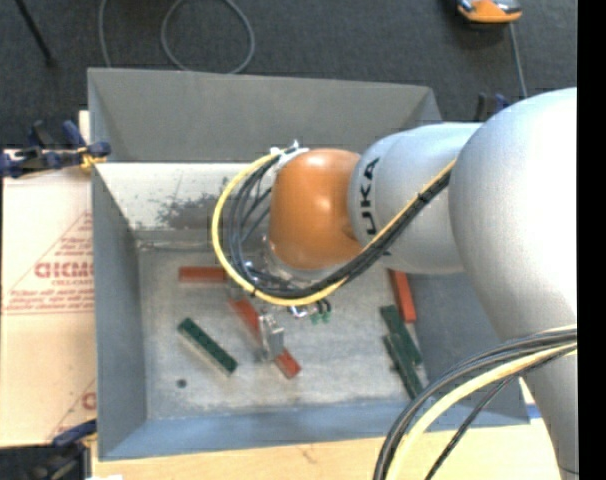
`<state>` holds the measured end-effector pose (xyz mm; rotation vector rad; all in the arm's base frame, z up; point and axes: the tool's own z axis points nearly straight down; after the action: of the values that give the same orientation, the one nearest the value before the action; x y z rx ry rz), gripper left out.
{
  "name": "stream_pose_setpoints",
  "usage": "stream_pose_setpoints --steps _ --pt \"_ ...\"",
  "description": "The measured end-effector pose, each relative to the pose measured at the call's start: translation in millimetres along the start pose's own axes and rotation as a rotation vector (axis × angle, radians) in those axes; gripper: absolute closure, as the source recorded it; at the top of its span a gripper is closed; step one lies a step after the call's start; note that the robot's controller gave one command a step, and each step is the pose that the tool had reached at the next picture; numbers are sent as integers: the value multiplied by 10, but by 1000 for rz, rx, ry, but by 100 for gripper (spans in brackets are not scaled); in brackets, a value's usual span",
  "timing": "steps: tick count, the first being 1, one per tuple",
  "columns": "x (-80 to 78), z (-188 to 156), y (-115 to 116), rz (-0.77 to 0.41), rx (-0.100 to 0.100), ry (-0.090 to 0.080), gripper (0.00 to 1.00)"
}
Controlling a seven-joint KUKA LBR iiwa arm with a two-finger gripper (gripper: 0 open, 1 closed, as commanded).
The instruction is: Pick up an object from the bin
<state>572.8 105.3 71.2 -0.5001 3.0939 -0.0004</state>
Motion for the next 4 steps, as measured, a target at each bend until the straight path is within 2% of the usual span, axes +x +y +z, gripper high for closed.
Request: stream_pose_setpoints --steps 1,2,3,4 --pt "159 -8 -262 -71 0 2 0" --pt "-302 -5 -709 34 -1 -2 0" --pt "-192 -49 -361 -469 -3 4 0" --pt "-340 -7 -246 -267 -3 -1 0"
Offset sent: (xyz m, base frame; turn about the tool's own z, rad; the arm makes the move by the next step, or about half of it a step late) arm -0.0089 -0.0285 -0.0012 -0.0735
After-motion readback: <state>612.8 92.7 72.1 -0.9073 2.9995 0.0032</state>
